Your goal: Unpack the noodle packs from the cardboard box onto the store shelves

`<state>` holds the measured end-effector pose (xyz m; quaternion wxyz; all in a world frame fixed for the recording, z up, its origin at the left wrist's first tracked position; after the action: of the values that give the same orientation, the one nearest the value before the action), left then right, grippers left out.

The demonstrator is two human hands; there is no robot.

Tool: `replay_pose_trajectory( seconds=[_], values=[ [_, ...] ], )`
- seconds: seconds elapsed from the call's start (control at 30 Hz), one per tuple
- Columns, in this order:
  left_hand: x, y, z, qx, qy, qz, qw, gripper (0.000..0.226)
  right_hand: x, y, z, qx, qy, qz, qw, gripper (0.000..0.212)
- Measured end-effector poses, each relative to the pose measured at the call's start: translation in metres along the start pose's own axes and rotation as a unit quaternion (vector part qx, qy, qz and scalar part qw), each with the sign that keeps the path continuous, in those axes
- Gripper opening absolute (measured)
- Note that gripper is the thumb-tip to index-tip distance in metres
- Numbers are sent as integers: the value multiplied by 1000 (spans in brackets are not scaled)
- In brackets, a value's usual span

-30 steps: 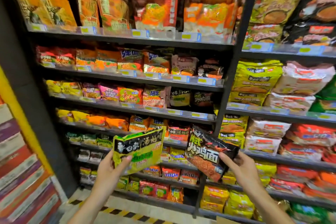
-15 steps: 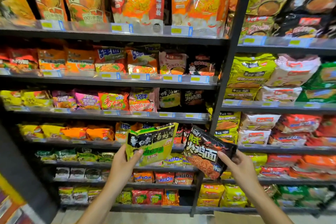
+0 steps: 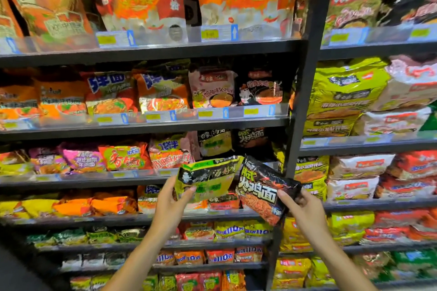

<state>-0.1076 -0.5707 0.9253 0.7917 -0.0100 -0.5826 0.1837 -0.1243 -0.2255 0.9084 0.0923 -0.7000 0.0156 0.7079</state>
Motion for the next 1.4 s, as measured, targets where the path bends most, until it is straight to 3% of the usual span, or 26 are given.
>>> replay_pose_trajectory(
  seconds=[0.2,0.53,0.67,0.8,0.97,1.13,1.23,1.33,1.4],
  values=[
    [-6,21,51,4,73,-27,997,51,8,-1,29,17,8,7,1000,12],
    [-14,61,136,-10,113,-73,991,27,12,6,50,60,24,3,998,16],
    [-40,79,162,-35,76,-55,995,26,15,9,54,65,18,7,998,15],
    [-67,94,174,-52,13,-9,998,7,20,9,56,71,29,0,997,15],
    [-76,97,181,-27,-42,129,990,38,26,6,58,77,39,4,996,18],
    [-71,98,192,-24,-76,199,977,44,22,8,63,73,34,0,997,18],
    [-69,97,183,-16,-71,192,979,39,15,10,71,78,19,6,997,13],
    [-63,100,161,6,-28,154,988,17,0,17,83,94,-3,9,996,13],
    [-61,102,140,27,-1,131,991,51,-9,22,94,114,-18,7,993,13]
  ],
)
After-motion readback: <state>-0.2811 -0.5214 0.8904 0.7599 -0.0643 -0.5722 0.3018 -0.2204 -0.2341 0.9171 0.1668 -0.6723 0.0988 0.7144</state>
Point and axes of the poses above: each hand's wrist, its own z-axis towards the middle knuckle, its own y-axis out of the palm, x = y × z, the point moved 7 cm from there along z, towards the middle knuckle, and after that the axes turned 8 degrees about y, right-handed, at the moved point
